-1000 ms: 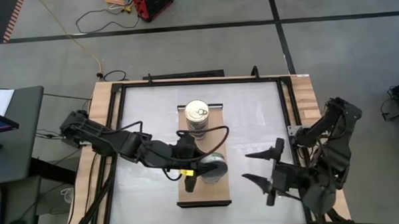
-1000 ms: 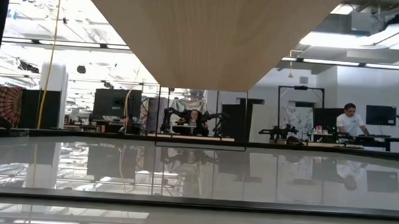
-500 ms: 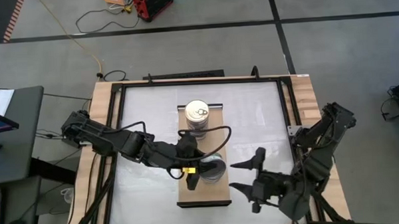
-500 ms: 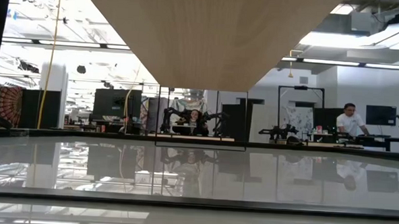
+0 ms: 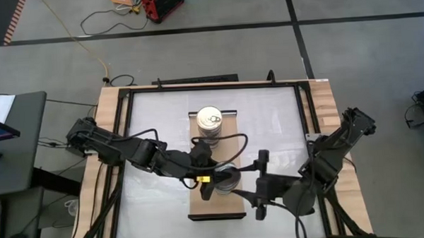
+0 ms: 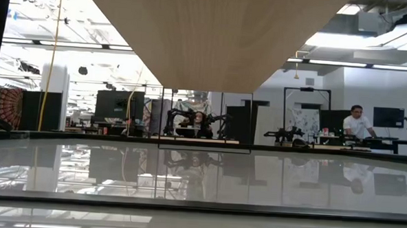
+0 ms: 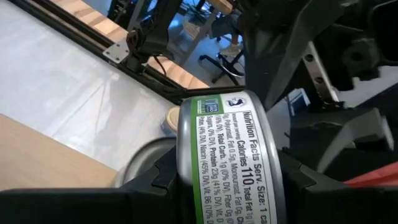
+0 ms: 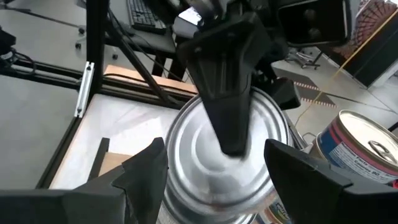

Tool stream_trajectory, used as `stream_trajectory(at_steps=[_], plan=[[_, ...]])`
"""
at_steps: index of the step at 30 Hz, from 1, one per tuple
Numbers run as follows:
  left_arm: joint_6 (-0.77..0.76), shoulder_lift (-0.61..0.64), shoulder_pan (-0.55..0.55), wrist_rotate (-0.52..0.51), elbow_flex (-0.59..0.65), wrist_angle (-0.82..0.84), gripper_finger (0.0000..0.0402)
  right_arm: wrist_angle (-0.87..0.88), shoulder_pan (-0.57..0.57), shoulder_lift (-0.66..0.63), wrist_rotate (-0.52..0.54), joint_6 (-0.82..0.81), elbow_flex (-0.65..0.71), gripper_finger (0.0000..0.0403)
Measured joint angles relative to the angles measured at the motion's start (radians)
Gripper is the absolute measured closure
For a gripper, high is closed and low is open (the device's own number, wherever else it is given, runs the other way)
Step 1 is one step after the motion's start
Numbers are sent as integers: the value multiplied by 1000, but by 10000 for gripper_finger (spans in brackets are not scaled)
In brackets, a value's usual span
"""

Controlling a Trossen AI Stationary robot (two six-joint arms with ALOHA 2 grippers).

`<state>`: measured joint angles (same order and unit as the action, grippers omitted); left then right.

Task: Stack canned seafood by type on shelf
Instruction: Stack the green tuna can on top of the stacked green tuna cans on the shelf

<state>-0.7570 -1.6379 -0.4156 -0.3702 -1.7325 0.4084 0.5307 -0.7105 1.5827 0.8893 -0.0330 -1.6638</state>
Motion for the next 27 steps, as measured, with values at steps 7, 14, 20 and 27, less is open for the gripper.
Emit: stream_trajectory(at_steps=[7,14,20,27], plan=[[8,0,-1,27,0,-2,241,8,-30,-17,3,-7,0,102],[8,0,3,23,0,4,212,62,-22,-12,0,-64,0,101],[4,0,11,1,1,38,191,76,-6,-8,0,-82,0,101],[7,0,19,-5,2,48,182,102,-5,-7,-2,-109,0,101]])
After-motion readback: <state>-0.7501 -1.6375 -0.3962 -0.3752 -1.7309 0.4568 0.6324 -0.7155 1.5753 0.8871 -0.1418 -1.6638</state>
